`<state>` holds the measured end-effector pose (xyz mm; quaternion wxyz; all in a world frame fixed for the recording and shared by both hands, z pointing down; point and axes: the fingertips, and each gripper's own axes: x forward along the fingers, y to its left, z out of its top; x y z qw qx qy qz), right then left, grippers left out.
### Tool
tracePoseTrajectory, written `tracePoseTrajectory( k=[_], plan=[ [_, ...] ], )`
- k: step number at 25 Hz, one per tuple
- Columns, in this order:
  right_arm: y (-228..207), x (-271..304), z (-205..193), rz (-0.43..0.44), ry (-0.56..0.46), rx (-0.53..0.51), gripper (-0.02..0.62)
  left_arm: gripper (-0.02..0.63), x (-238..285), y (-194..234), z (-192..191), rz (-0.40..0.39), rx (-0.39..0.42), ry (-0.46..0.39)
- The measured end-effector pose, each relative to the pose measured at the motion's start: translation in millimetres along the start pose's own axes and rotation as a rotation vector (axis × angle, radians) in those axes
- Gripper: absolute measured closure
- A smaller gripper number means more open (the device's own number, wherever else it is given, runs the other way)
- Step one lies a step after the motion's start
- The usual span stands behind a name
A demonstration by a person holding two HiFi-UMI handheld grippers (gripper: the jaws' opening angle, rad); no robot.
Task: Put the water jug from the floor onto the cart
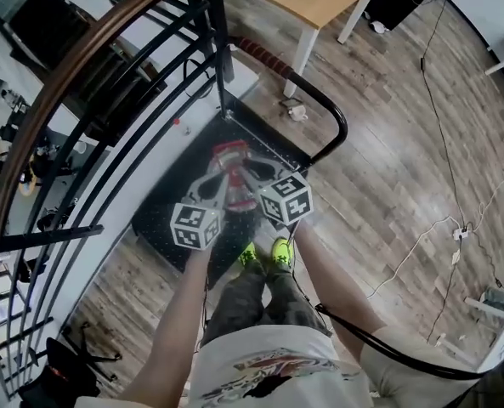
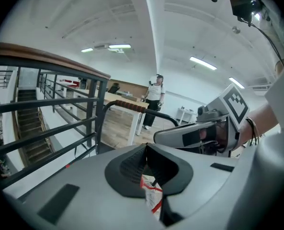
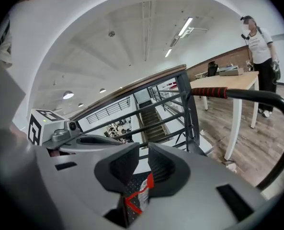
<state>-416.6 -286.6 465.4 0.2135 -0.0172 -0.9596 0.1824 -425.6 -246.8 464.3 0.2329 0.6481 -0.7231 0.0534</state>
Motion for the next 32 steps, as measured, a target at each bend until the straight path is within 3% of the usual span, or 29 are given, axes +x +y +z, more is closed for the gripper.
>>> tracePoseTrajectory(
  k=[8, 14, 21, 32],
  plan=[
    [43.0, -54.5, 41.9, 0.008, -0.090, -0.052, 0.566, 0.592, -47.8, -55.4, 37.3, -0.036, -0.044, -0.075],
    [85.0, -85.6, 44.5, 0.033, -0.110, -0.095, 0.569, 0.592, -83.4, -80.4, 47.7, -0.021, -0.037, -0.122],
    [111.4, -102.8, 40.9, 0.028, -0.116, -0.104, 0.569, 0.593, -102.8, -96.1, 57.1, -0.027, -0.017, -0.136],
    [113.5, -89.6, 37.9, 0.015, -0.103, -0.119, 0.569, 0.594, -102.5, -83.6, 53.8, -0.025, -0.022, -0.134]
  ],
)
